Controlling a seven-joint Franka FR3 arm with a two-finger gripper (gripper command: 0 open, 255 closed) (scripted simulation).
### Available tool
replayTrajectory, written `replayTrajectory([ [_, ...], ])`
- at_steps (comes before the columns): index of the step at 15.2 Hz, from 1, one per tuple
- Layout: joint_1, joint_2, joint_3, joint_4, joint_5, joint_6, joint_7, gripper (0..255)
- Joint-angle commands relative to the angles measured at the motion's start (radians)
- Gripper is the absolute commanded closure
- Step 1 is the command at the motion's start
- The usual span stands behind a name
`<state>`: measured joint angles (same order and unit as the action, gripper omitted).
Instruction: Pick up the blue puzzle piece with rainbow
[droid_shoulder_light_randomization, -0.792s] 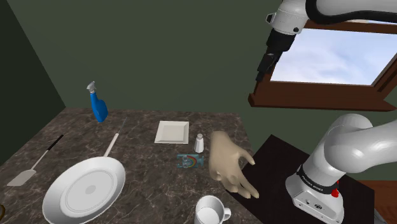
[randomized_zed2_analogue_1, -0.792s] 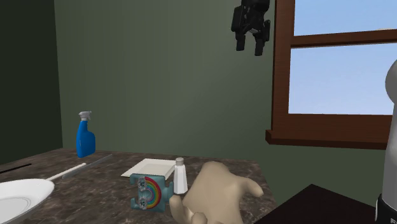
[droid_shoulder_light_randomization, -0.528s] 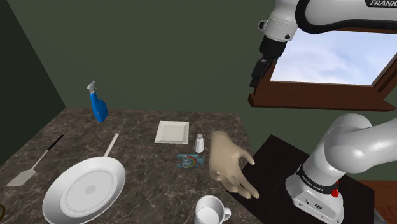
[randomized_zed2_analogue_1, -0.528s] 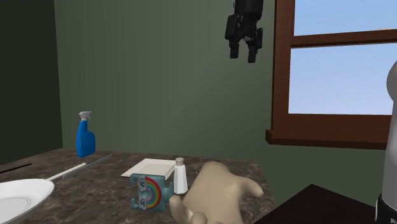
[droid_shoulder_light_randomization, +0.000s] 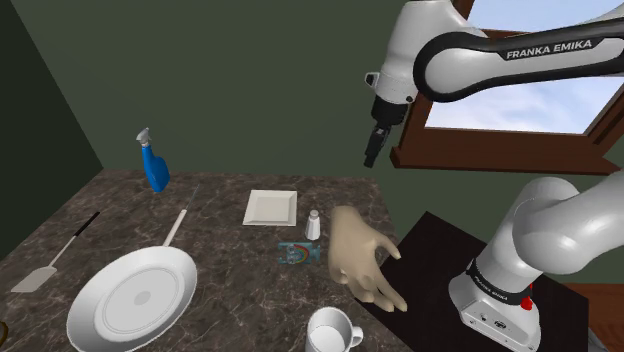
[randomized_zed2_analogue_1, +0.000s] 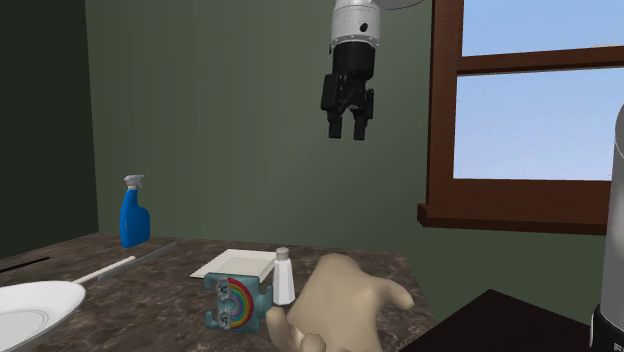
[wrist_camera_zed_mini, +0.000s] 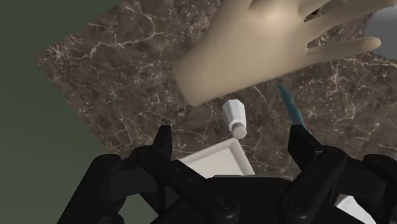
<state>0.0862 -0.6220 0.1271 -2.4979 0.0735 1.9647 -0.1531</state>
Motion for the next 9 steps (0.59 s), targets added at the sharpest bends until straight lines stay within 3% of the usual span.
replayTrajectory([
  [1, 0.02, 0.062, 0.017, 0.0, 0.009, 0.057, -0.015, 0],
  [9, 0.087, 0.304, 0.079, -0.003, 0.025, 0.275, -0.085, 0],
])
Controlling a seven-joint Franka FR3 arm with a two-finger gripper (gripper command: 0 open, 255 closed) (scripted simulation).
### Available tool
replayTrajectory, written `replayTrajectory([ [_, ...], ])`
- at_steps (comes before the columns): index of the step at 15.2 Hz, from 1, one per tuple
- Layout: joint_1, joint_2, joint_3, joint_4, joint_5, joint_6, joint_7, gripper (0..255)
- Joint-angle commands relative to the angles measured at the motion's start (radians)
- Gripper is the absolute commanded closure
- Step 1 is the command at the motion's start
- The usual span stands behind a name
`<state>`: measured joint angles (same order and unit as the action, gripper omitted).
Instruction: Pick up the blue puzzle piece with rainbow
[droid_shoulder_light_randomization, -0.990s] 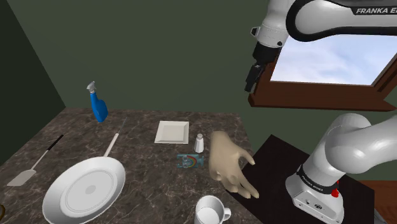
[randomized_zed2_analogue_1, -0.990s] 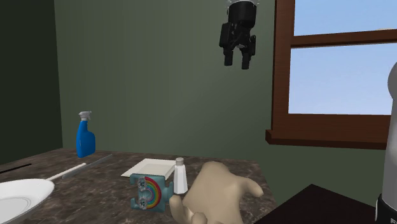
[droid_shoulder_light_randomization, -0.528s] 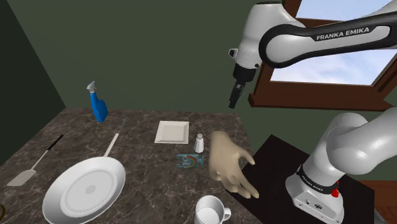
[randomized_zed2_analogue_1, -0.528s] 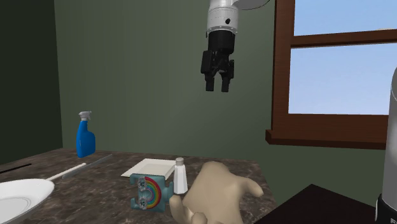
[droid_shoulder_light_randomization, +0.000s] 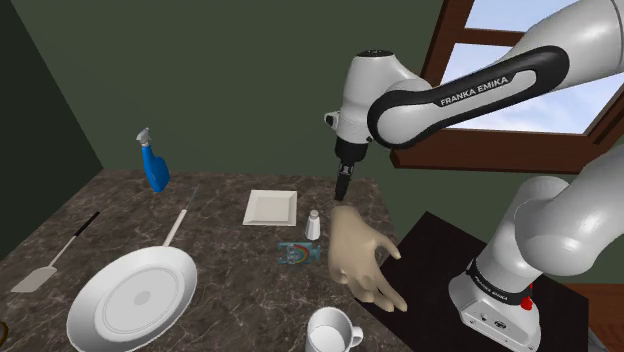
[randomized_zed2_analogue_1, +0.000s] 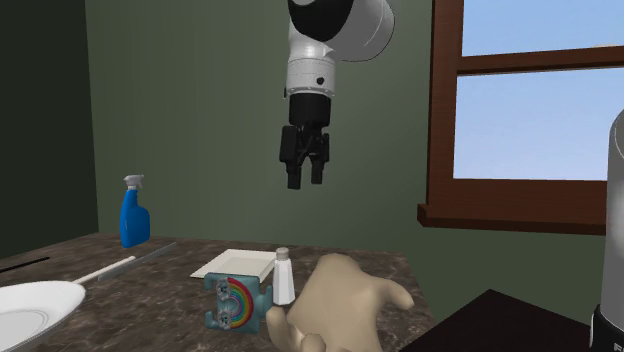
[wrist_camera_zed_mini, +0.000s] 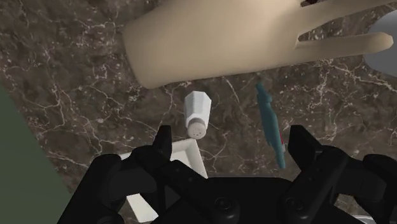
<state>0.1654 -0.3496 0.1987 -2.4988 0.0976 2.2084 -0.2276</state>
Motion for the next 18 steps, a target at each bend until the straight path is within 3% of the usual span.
replayTrajectory([
  [1, 0.015, 0.065, 0.015, 0.002, 0.0, 0.057, -0.019, 0],
  [12, 0.089, 0.442, 0.1, 0.096, -0.073, 0.296, -0.064, 0],
  [18, 0.096, 0.51, 0.093, 0.09, -0.104, 0.366, -0.046, 0],
])
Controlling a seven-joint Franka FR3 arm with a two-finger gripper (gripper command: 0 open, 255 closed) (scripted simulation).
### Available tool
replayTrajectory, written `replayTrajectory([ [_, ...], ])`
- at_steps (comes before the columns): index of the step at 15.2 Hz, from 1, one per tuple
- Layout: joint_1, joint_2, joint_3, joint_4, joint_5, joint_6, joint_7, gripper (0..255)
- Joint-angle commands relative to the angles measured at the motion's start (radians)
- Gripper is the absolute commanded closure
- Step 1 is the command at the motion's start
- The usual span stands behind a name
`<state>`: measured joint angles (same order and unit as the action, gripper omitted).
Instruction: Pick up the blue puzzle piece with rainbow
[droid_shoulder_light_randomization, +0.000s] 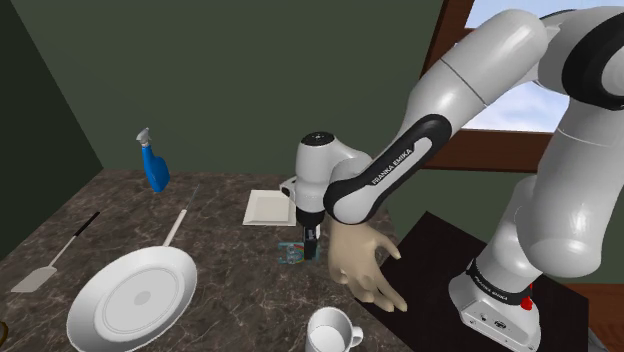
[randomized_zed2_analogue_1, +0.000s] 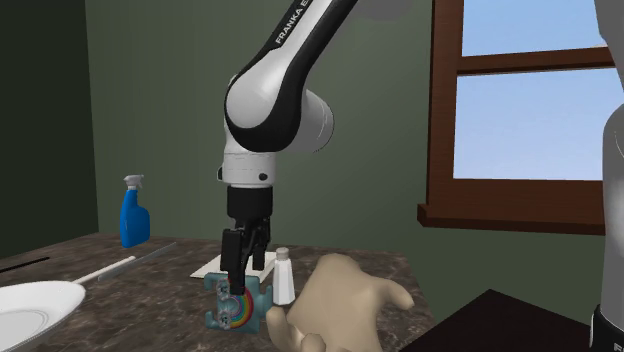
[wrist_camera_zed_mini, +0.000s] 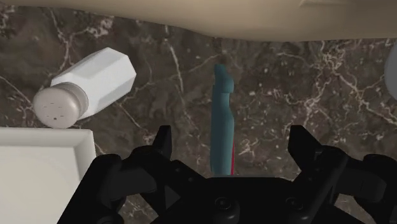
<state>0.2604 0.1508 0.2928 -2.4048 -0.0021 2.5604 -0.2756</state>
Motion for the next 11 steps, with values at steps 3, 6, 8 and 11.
replayTrajectory([
  [3, 0.004, 0.043, -0.007, -0.006, -0.021, 0.048, 0.013, 0],
  [6, 0.004, 0.043, -0.008, -0.006, -0.021, 0.048, 0.012, 255],
  [8, 0.004, 0.043, -0.008, -0.006, -0.021, 0.048, 0.012, 255],
  [11, 0.004, 0.043, -0.008, -0.006, -0.021, 0.048, 0.012, 255],
])
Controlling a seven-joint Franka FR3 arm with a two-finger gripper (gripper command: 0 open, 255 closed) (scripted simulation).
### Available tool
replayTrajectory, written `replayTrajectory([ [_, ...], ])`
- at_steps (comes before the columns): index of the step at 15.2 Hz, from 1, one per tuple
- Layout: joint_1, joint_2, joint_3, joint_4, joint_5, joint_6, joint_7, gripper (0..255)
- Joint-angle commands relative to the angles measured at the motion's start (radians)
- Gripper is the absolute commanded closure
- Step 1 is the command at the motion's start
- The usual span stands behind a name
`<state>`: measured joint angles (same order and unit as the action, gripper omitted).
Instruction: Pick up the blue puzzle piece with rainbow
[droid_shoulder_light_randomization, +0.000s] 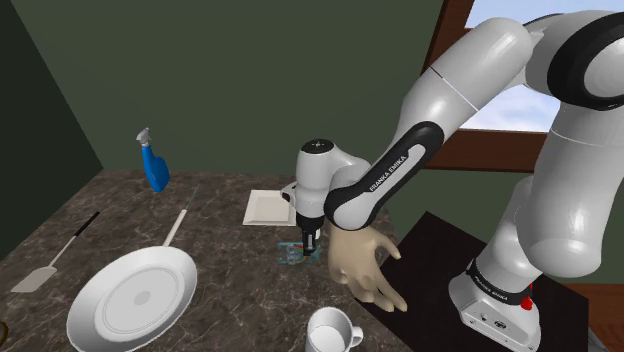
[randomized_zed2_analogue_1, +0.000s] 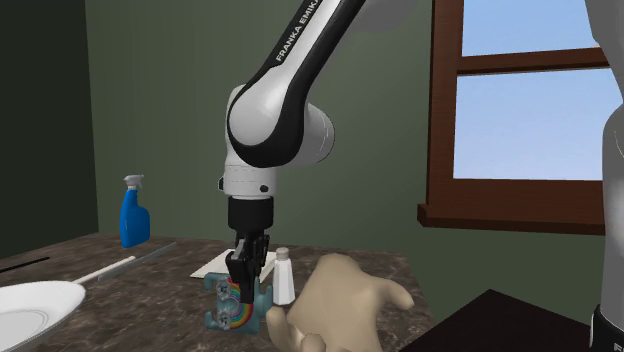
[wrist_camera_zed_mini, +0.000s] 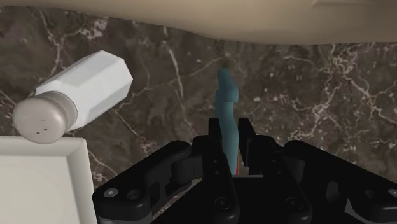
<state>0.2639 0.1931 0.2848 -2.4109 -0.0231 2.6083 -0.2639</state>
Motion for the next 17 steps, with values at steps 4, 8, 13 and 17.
replayTrajectory([
  [4, -0.001, -0.013, 0.003, 0.0, 0.007, -0.013, -0.003, 255],
  [8, -0.006, -0.063, 0.011, 0.005, 0.031, -0.066, -0.019, 255],
  [13, -0.01, -0.122, 0.017, 0.016, 0.057, -0.134, -0.036, 255],
  [17, -0.012, -0.166, 0.019, 0.029, 0.075, -0.189, -0.047, 255],
])
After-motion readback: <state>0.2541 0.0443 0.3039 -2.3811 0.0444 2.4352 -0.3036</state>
